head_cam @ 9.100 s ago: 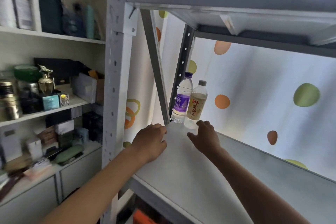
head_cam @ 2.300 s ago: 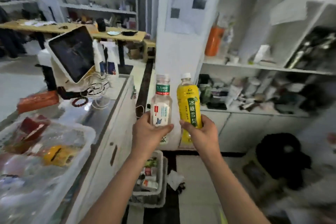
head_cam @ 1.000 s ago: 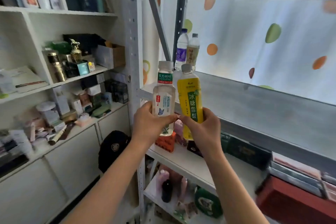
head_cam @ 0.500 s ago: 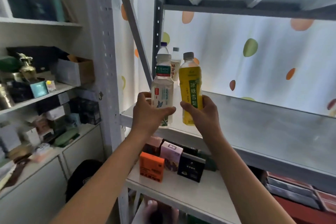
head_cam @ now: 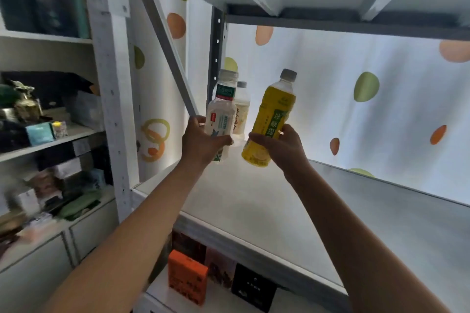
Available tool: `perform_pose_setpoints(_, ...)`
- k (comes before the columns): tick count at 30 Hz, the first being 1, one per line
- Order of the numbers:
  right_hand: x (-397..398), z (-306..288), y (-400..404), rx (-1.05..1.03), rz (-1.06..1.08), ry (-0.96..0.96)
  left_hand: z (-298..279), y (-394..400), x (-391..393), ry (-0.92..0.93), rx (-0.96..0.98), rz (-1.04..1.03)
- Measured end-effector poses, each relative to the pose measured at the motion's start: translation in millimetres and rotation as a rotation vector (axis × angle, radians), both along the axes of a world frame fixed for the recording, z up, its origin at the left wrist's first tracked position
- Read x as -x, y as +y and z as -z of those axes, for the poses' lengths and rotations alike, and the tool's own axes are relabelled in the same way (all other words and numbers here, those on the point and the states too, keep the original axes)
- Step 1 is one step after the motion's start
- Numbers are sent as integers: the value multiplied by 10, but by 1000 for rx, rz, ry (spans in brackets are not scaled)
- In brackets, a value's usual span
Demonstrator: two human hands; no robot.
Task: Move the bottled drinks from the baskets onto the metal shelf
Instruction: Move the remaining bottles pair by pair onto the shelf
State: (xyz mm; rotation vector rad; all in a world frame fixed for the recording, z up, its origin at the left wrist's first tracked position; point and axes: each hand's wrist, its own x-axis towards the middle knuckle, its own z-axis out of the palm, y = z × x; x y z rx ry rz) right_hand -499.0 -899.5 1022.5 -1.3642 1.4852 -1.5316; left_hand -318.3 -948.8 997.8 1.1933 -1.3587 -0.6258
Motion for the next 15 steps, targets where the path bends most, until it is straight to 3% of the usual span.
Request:
perform_pose_setpoints(7,45,-4,-341,47,-48,129,7,-434,23,-146,44,-121)
perform_pose_setpoints(15,73,113,-706,10,-38,192,173,-773,233,-170,-66,-216)
